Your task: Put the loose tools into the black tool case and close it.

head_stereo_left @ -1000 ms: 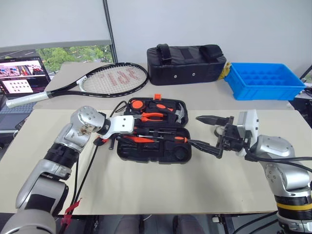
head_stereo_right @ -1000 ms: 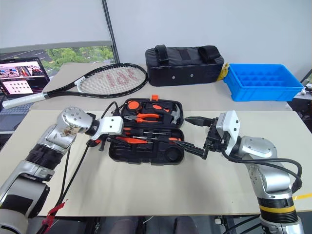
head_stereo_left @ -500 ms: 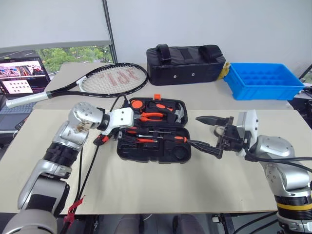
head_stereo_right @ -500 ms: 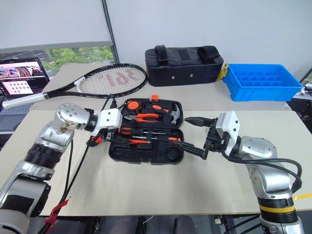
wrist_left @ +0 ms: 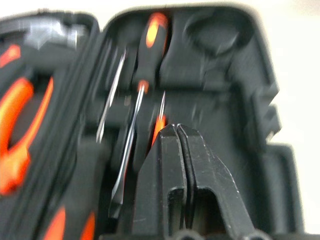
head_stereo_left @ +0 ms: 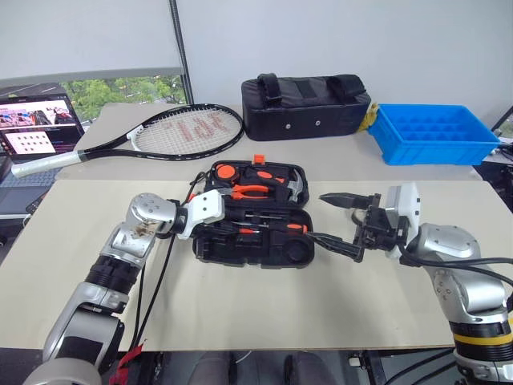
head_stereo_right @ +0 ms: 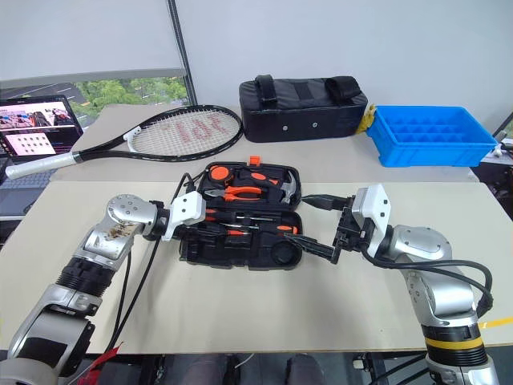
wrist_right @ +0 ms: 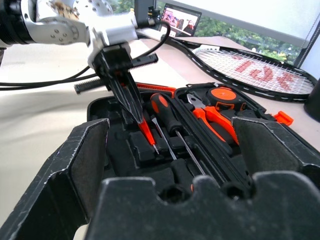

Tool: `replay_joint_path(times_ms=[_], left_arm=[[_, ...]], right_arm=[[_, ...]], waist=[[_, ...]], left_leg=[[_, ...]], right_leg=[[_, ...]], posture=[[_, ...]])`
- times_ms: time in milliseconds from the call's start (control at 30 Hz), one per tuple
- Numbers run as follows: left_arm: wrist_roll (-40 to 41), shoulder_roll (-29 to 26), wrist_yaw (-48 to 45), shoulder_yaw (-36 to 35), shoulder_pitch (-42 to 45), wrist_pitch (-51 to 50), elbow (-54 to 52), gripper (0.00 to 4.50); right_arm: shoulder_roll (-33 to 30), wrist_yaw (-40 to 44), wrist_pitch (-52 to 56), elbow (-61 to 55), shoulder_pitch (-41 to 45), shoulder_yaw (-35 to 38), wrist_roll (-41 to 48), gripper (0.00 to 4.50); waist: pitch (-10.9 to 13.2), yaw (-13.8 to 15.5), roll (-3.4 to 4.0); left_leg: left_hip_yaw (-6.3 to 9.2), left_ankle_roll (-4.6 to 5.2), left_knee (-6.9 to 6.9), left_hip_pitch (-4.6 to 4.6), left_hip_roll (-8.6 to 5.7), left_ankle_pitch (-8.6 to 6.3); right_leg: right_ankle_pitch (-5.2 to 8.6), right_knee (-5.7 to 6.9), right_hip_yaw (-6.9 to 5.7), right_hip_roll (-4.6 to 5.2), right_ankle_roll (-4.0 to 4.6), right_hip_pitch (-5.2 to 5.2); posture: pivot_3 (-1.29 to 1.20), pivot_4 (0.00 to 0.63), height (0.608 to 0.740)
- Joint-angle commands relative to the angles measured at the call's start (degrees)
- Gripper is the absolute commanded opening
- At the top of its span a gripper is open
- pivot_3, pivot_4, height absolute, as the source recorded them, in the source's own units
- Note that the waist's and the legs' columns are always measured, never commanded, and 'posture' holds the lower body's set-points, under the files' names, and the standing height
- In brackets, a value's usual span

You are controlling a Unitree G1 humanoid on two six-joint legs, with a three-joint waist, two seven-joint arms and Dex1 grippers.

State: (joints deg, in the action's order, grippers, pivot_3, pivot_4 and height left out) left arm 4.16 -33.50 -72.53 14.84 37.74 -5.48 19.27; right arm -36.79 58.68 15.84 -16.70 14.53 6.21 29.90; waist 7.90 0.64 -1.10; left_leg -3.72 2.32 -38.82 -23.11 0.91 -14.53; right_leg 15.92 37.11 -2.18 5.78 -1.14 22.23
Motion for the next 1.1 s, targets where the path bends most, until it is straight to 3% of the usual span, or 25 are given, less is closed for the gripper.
replay_joint_path(times_ms=[33, 267, 500, 600, 667, 767, 867, 1000, 1100], left_arm=[[-4.5, 0.8, 3.7, 1.7, 0.2, 5.5, 5.2, 0.06], [-4.7, 3.3, 6.2, 0.9, 1.0, 9.2, 9.8, 0.06], [10.2, 4.2, 1.3, -7.2, -2.8, -0.6, -4.0, 0.06], [16.4, 4.1, 5.7, -13.9, -3.4, -5.8, -8.6, 0.06], [16.0, 3.6, 12.3, -17.9, -2.9, -7.9, -8.3, 0.06], [9.5, 0.1, 23.3, -21.4, -4.7, -8.4, -6.1, 0.77], [7.4, -2.6, 28.2, -22.1, -10.4, -13.7, -10.6, 1.9], [7.4, -1.5, 34.6, -23.1, -16.3, -22.8, -16.9, 3.34], [8.3, -0.4, 34.3, -21.0, -19.4, -25.9, -19.1, 4.34]], right_arm=[[-0.3, 0.0, -1.8, -0.9, 0.9, 0.7, 0.0, 4.5], [-0.2, -0.4, -1.9, -1.3, 0.6, 0.3, 0.2, 4.5], [-0.2, -0.2, -2.0, -1.0, 0.7, 0.3, 0.4, 4.5], [-0.2, -0.1, -2.0, -0.9, 0.7, 0.3, 0.5, 4.5], [-0.2, 0.1, -2.0, -0.8, 0.7, 0.4, 0.7, 4.5], [-0.2, 0.4, -1.9, -0.7, 0.7, 0.3, 0.9, 4.5], [-0.4, 0.7, -2.0, -0.6, 0.6, 0.5, 1.1, 4.5], [-0.5, 1.3, -1.9, 0.0, 1.0, 0.6, 1.1, 4.5], [-0.4, 1.8, -1.7, 0.4, 1.8, -0.1, 1.0, 4.5]], waist=[[0.0, 0.1, 0.01], [-0.1, 0.5, 0.12], [-0.1, 0.1, 0.12], [-0.1, 0.0, 0.12], [-0.1, -0.3, 0.12], [-0.1, -0.4, 0.12], [-0.1, -0.8, 0.12], [0.0, -0.3, 0.08], [0.0, 0.3, 0.08]], left_leg=[[0.0, 0.0, 0.0, 0.01, 0.0, 0.0], [0.02, 0.08, -0.03, 0.28, -0.02, 0.11], [0.02, 0.1, -0.01, 0.08, -0.01, 0.24], [0.05, 0.1, -0.01, -0.07, 0.0, 0.24], [0.06, 0.11, 0.0, -0.05, 0.01, 0.23], [0.06, 0.12, 0.03, 0.01, 0.0, 0.23], [0.04, 0.11, 0.1, 0.08, -0.01, 0.22], [0.05, 0.11, 0.15, 0.08, -0.03, 0.22], [0.1, 0.1, 0.13, 0.01, -0.07, 0.22]], right_leg=[[0.0, 0.0, 0.0, 0.01, 0.0, -0.01], [-0.09, 0.04, -0.04, 0.09, -0.03, -0.32], [-0.25, 0.04, 0.01, 0.09, -0.03, -0.1], [-0.25, 0.03, -0.01, 0.06, -0.02, 0.03], [-0.25, 0.0, 0.01, 0.05, -0.02, 0.02], [-0.25, -0.02, 0.02, 0.06, -0.02, -0.01], [-0.25, -0.02, 0.07, 0.06, -0.02, -0.02], [-0.25, -0.02, 0.03, 0.21, -0.03, -0.05], [-0.26, -0.03, -0.07, 0.32, -0.06, -0.04]], posture=[[0.0, 0.15, 0.729], [0.0, 0.15, 0.729], [0.0, 0.15, 0.729], [0.0, 0.15, 0.729], [0.0, 0.15, 0.729], [0.0, 0.15, 0.729], [0.0, 0.15, 0.729], [0.0, 0.15, 0.729], [0.0, 0.15, 0.729]])
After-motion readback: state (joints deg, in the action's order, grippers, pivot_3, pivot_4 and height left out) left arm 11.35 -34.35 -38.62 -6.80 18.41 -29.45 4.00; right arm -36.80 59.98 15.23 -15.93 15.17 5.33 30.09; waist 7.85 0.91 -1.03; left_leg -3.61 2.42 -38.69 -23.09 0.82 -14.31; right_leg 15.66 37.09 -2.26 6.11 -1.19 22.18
